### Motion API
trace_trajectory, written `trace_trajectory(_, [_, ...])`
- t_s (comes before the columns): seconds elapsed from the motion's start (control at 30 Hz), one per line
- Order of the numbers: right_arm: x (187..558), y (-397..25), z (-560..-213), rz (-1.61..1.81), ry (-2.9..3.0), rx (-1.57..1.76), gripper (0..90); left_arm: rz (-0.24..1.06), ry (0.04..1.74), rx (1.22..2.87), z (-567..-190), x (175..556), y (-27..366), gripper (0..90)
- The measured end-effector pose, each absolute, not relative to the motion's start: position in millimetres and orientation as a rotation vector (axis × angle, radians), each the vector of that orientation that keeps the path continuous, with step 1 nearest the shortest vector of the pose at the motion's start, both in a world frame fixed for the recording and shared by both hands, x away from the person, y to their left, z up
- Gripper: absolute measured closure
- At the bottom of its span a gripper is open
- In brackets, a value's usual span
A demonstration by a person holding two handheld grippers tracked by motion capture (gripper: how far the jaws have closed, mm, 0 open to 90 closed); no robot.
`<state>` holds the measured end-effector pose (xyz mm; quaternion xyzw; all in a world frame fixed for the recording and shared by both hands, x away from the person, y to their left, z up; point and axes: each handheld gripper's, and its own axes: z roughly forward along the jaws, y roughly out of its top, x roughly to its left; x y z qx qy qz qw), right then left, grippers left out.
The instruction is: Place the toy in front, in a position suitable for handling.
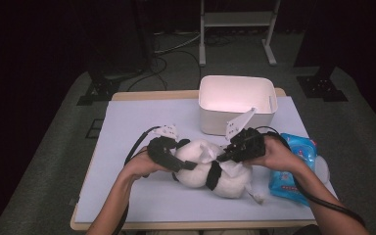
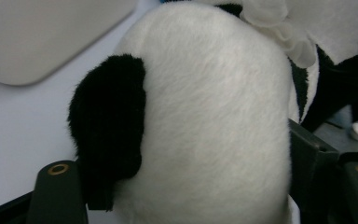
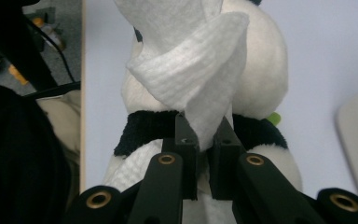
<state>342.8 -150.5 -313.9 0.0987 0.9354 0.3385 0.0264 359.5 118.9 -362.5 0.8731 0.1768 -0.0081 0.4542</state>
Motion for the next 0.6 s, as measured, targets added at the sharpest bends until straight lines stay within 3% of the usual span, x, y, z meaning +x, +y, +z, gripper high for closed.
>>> trace_trajectory(0.17, [356.2, -146.0, -301.7, 1.018, 2.848, 0.332, 83.5, 0.119, 0.465, 2.143, -350.7, 359.0, 123.2, 28.0])
trace_trajectory(0.6, [364.9, -182.0, -314.0, 1.054, 2.840, 0.471, 83.5, 0.099, 0.493, 2.116, -370.7, 349.1, 130.5, 27.3])
